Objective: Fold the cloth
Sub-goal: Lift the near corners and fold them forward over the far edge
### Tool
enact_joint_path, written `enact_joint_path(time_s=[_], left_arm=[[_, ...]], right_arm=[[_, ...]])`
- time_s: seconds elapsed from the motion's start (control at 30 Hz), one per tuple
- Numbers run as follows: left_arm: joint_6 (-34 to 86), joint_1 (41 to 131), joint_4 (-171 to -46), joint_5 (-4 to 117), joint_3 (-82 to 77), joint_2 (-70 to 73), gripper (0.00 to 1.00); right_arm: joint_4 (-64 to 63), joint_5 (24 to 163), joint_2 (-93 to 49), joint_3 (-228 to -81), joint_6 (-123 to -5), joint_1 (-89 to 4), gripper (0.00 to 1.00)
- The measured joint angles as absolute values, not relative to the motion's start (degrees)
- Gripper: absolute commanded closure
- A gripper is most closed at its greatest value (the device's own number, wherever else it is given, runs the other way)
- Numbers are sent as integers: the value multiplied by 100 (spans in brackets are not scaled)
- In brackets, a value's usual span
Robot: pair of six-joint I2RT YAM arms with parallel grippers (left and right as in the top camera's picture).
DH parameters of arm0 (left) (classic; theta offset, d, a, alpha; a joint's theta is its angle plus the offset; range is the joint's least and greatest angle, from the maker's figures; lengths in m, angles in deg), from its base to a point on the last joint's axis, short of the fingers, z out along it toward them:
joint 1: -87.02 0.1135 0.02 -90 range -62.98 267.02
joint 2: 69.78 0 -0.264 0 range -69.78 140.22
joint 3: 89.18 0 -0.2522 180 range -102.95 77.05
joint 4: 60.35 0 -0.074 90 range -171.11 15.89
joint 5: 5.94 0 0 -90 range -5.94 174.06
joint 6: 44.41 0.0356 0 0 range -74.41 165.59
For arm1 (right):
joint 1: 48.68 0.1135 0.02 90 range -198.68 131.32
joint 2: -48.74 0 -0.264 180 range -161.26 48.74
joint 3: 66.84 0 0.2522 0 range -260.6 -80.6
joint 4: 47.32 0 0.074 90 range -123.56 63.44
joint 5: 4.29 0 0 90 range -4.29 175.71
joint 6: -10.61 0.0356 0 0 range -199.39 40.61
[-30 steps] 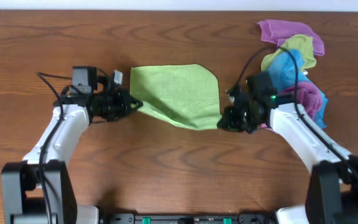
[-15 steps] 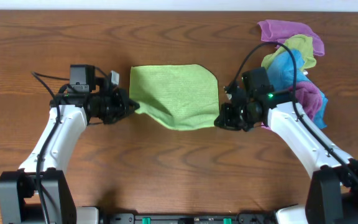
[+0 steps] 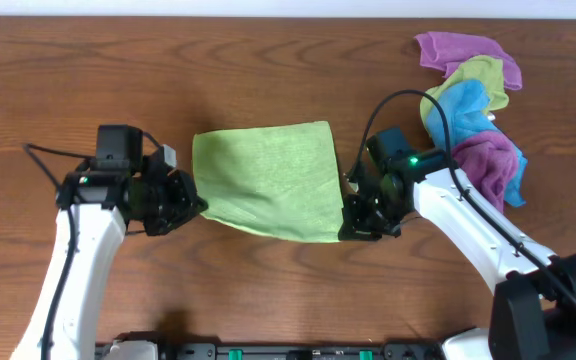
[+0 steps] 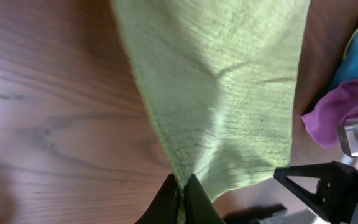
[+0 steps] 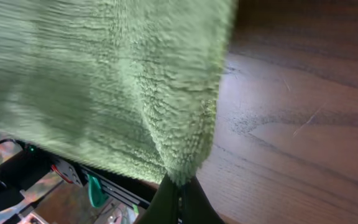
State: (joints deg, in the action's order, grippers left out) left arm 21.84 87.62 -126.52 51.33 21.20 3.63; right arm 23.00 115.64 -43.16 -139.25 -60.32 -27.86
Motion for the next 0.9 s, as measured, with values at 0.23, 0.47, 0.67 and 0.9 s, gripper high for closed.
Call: enact_joint_path(time_s=[0.23,0.47,0.67,0.9], left_arm=[[2136,8762,-12671,5518,2120,251,94],[2031,8764,-12571,5894,2120,518,94],[2007,8767,-11834,6055,2120,1130,94],[1983,8767,-10853,6051,2120,1827,95]], right_arm=[[2081,11564,-4316,-13925,-6030,-2786,99],[1198,11462,-4316,-13925,-5894,-2786,99],[125,11274,-4338,-13925,-5619,-2786,99],[-776,11195,-4753,-13930,-5392,-2865,99]])
